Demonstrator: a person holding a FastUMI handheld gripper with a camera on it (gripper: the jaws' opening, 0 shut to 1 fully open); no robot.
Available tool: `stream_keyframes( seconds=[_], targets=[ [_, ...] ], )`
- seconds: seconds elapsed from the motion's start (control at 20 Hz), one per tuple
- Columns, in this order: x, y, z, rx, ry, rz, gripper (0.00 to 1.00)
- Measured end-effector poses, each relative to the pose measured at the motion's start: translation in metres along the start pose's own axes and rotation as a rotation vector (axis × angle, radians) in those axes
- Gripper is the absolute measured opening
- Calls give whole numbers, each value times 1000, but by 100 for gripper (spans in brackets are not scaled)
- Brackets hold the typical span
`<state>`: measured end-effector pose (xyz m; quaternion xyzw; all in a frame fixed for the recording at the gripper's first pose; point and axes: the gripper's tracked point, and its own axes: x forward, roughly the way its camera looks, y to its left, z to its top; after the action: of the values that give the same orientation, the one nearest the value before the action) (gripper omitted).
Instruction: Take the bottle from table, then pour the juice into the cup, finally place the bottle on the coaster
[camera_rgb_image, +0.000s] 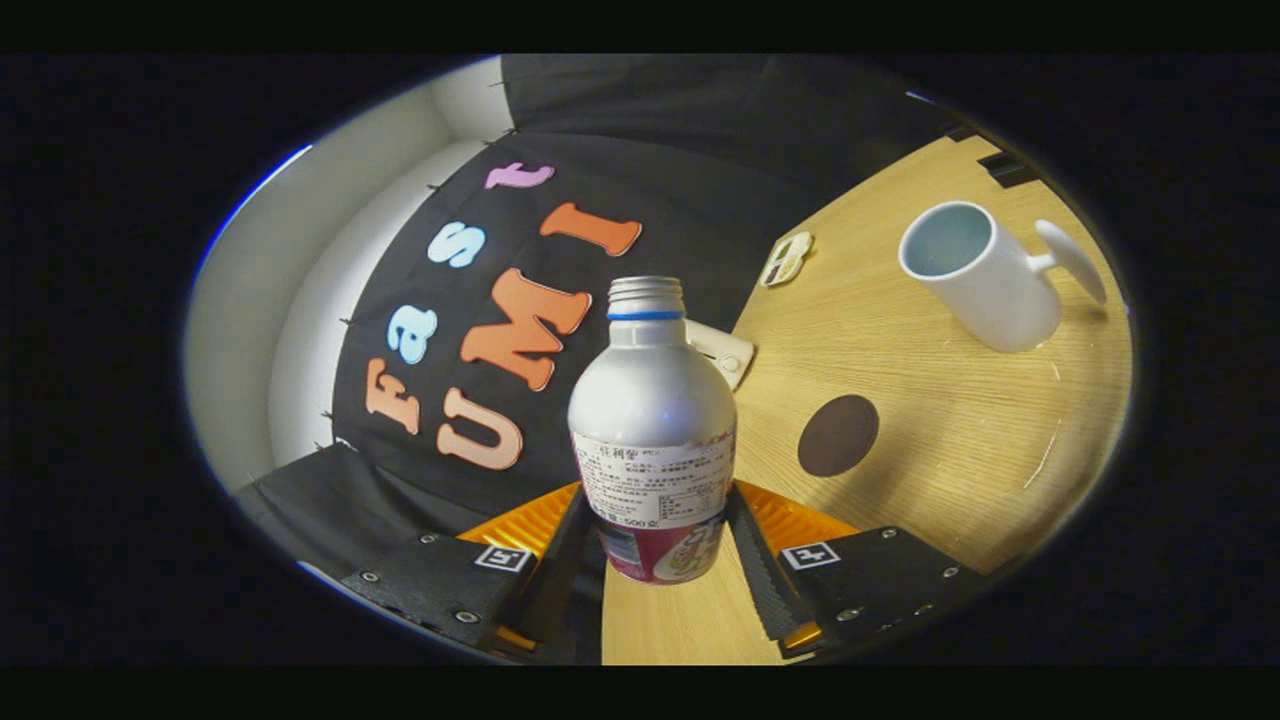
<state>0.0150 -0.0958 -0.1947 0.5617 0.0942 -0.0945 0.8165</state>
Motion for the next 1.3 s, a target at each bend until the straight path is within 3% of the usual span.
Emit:
stream_keyframes(
  seconds=[1.3],
  targets=[
    [9,-25,44,458,-33,-64,75]
  ],
)
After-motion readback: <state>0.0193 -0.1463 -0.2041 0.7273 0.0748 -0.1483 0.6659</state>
